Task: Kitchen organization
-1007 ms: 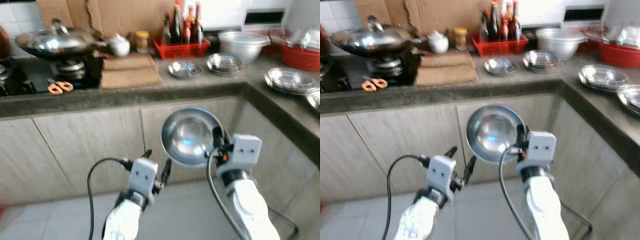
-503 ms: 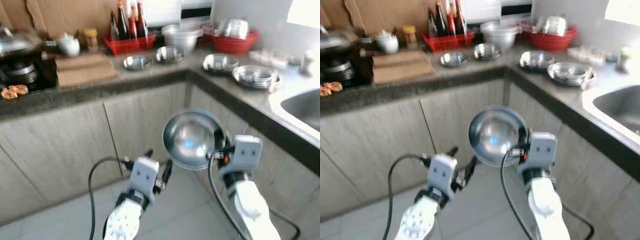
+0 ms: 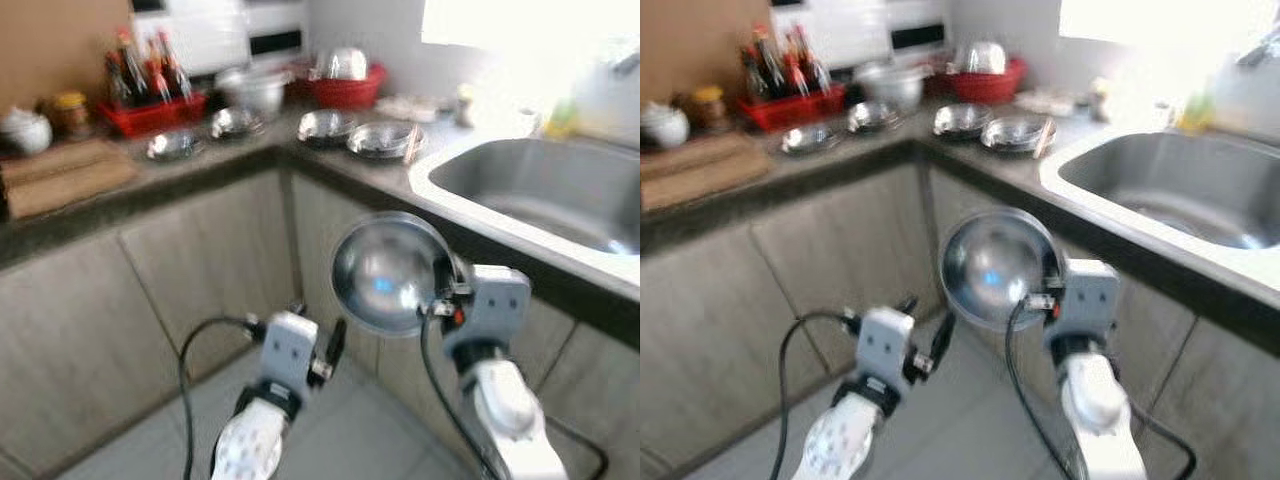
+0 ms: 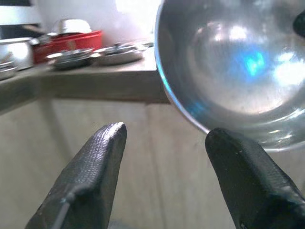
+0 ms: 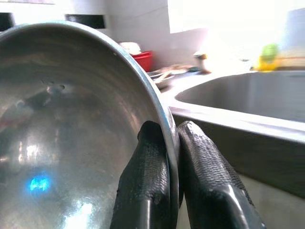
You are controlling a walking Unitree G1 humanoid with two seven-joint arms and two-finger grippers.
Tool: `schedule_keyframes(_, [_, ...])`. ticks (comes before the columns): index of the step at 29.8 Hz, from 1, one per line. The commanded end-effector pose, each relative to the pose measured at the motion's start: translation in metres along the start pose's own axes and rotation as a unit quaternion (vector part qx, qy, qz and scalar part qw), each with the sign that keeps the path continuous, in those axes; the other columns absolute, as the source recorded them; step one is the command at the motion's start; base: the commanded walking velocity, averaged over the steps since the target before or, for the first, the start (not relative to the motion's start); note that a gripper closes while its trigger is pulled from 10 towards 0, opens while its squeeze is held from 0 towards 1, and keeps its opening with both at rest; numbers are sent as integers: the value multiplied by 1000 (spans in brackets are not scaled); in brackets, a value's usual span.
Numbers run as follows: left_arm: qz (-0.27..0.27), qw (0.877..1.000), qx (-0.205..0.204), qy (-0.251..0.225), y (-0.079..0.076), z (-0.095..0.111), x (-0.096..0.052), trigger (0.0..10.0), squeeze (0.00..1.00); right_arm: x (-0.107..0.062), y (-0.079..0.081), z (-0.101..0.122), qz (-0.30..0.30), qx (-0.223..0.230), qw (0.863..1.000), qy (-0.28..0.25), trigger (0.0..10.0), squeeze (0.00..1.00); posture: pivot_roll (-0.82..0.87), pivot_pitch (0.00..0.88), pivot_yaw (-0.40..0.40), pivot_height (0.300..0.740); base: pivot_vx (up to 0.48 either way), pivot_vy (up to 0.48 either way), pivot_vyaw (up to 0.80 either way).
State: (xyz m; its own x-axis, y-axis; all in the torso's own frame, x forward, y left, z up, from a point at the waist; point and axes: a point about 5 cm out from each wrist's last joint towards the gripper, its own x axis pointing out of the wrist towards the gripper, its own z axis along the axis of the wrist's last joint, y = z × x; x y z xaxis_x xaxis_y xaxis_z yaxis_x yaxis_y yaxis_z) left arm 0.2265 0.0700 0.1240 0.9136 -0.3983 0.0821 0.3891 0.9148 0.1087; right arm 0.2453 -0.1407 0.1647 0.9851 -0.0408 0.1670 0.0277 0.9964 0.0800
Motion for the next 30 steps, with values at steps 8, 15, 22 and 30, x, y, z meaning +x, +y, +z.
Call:
schedule_keyframes(8, [-1,1000,8,1,5,0,0,10000,0,7,4,11,5,5,1000,-27,10000,0,82,0,-1,740,303,0,-800])
schedule_keyframes(15, [-2,1000,7,-1,5,0,1,10000,0,17,4,25,10,-3,998,-55,10000,0,82,0,-2,740,305,0,-800])
schedule_keyframes(22, [-1,1000,12,1,7,0,2,10000,0,26,10,32,36,-8,997,-70,10000,0,91,0,-13,740,305,0,0])
schedule_keyframes(30, [6,1000,10,2,8,0,1,10000,0,33,7,33,34,-10,997,-71,10000,0,98,0,-19,740,305,0,0])
